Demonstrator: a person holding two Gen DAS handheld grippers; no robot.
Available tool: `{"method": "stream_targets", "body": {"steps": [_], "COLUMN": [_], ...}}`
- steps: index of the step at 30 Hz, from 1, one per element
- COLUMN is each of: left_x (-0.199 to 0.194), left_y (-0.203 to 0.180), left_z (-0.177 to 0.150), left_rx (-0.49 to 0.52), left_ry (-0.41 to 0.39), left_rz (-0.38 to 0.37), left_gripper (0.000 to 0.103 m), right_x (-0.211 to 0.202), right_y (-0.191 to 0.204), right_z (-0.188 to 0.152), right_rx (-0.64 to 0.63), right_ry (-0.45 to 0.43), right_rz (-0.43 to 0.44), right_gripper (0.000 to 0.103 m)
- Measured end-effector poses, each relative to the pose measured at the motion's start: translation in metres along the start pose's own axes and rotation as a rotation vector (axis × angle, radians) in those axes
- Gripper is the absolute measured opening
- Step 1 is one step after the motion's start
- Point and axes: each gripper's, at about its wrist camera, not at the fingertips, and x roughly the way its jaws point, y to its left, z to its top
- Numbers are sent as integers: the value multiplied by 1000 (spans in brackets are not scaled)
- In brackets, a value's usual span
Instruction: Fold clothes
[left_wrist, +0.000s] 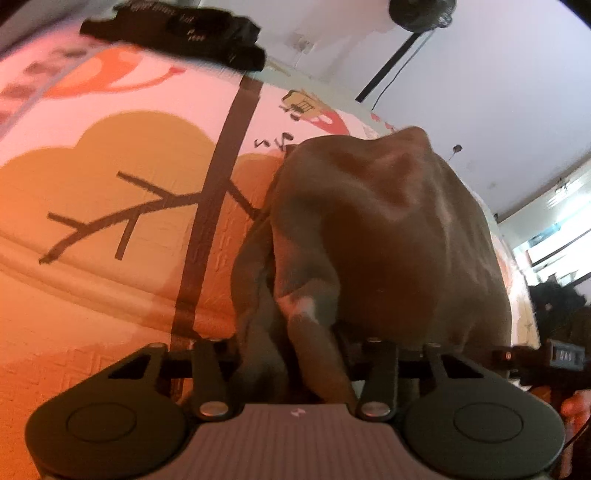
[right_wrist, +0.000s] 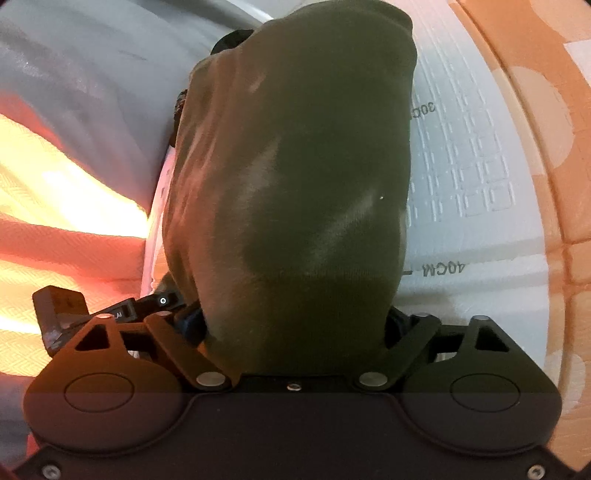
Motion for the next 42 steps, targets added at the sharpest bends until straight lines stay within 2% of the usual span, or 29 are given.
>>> {"method": "stream_targets", "body": {"steps": [4, 10, 17, 25, 30, 35, 37, 42], "left_x": [-8, -25, -43, -66, -76, -78, -79, -101], "left_y": [-8, -3, 15, 42, 52, 55, 55, 41], "left_z": [-5, -12, -9, 0, 1, 3, 2, 1], "left_rx": [16, -4, -87, -174, -182, -190, -191, -138], "left_ry": [-19, -62, -132, -185, -192, -186, -189, -244], "left_rz": [25, 43, 119, 197, 253, 298, 332, 425], "left_gripper": [38, 36, 36, 36, 37, 45, 57, 58], "right_x": [1, 13, 65, 118, 150, 160, 157, 142], "right_y": [17, 48, 110, 145, 162, 167, 167, 169], "right_z": [12, 42, 77, 89, 93, 92, 91, 92], "right_rx": [-96, -257, -411, -475, -504, -500, -489, -505], "right_ry": [-1, 33, 88, 149, 162, 159, 158, 154], "right_rz": [-22, -33, -3, 48, 68, 59, 43, -18], "right_gripper": [79, 77, 77, 78, 79, 85, 90, 90]}}
